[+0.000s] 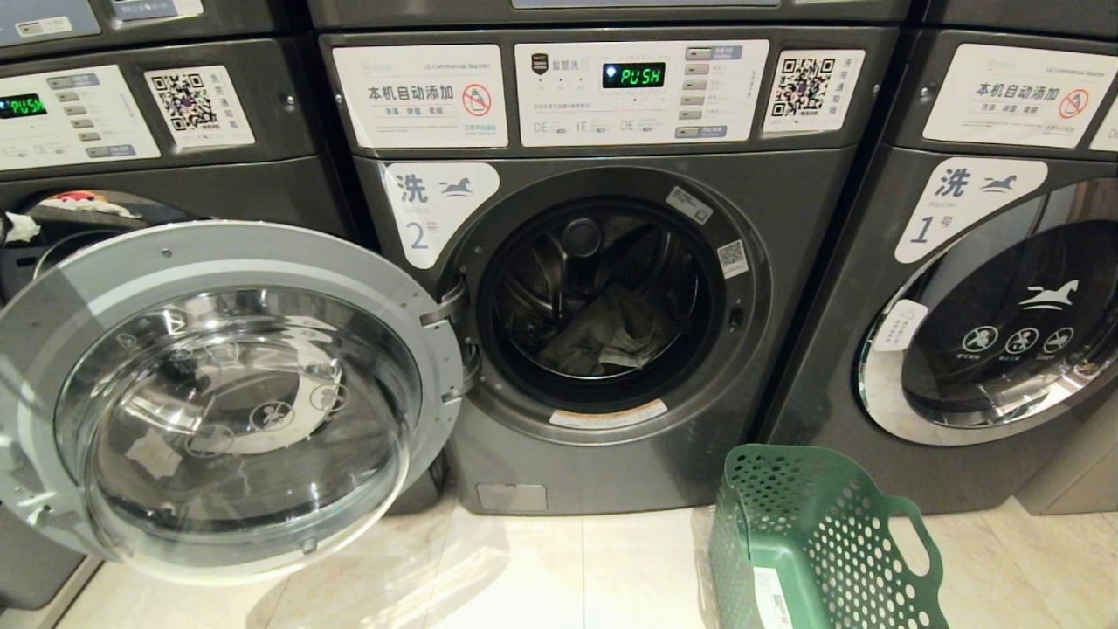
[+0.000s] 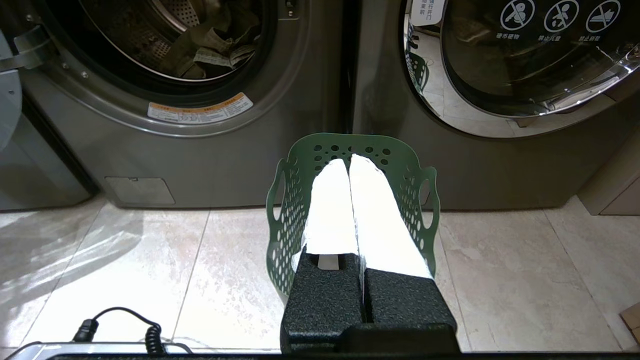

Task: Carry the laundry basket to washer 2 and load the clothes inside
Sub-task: Close the washing machine door with the left hand

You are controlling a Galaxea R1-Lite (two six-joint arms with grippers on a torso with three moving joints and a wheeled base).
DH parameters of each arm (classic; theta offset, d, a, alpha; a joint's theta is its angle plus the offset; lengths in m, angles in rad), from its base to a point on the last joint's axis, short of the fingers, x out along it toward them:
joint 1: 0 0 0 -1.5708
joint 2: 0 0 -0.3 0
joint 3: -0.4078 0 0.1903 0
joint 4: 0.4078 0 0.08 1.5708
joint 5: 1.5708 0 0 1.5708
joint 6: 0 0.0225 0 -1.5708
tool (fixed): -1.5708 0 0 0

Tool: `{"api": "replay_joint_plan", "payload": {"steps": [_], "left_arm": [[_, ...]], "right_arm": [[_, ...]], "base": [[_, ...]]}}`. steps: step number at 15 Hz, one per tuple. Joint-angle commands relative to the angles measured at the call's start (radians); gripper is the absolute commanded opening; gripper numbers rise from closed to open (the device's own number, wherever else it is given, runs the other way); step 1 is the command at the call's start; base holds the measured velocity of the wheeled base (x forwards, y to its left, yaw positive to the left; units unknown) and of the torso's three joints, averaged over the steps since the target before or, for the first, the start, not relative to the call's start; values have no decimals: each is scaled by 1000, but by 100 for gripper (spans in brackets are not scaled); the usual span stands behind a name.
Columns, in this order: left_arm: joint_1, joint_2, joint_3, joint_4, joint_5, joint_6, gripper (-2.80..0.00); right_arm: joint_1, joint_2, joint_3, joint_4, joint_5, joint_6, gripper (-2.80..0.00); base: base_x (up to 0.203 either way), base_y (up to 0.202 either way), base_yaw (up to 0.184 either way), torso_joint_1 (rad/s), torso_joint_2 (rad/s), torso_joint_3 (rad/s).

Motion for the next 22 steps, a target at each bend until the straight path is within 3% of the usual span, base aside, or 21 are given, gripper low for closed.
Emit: {"api": "replay_joint_plan", "payload": {"steps": [1,5,8,14,18,22], "left_arm": [[0,57,-53,28,-7,5,-280],[1,100,-117,208,-6,29,-280],[15,126,-119,235,-4,42,-280],[4,39,-120,414,-9,42,-280],[-57,-95,-96,604,-26,38,-280],[-137,-220,-13,645,-32,39,-280]], "right_arm": [[0,1,0,-1,-1,12,-280],[0,1,0,-2,-1,17,-280],[0,1,0,-1,-1,18,-280],[0,1,0,-1,-1,18,-280],[0,1,0,-2,-1,14,-280],[0,1,0,-2,-1,17,-280]], "base": [[0,0,0,0,0,0],[0,0,0,0,0,0],[0,0,0,0,0,0],[0,0,0,0,0,0],[0,0,0,0,0,0],[0,0,0,0,0,0]]}}
